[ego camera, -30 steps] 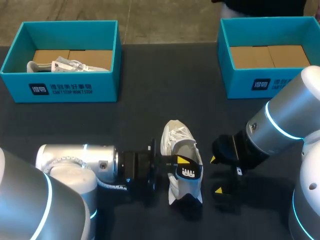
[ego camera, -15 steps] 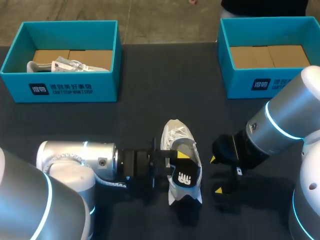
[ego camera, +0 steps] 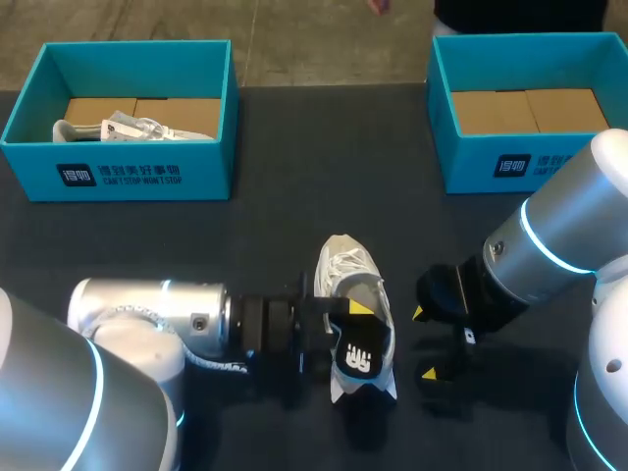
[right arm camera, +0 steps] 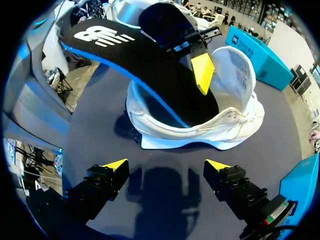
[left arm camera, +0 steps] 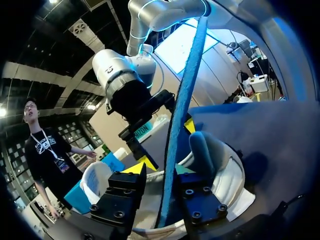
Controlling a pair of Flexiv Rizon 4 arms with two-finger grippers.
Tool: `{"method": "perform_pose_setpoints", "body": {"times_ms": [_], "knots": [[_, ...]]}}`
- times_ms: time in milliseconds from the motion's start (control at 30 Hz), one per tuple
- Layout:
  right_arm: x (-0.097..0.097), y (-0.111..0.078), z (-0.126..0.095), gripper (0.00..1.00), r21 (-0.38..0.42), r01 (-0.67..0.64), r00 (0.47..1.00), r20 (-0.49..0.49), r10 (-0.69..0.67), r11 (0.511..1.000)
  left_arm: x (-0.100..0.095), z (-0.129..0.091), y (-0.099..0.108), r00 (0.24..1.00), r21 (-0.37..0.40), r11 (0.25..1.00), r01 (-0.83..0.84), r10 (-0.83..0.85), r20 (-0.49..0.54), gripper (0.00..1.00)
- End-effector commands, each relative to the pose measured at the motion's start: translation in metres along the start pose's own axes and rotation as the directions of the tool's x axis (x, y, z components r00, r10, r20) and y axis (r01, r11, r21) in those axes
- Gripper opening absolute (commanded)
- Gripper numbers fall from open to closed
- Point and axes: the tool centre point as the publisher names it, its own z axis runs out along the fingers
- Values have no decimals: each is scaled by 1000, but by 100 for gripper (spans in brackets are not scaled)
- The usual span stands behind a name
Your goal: Take the shoe out of the shoebox, open the shoe tongue, remove and reinsert the insole, then place the shoe into the shoebox
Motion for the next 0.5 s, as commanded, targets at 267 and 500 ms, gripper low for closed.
{"method": "perform_pose_setpoints", "body": {"times_ms": [267,500], "knots": [[1,0,1,100,2,0,1000,3,0,1000,7,-6,-19,1000,-58,998,-7,7,7,33],[1,0,1,100,2,0,1000,3,0,1000,9,-6,-22,1000,-33,999,4,-4,4,31]]}}
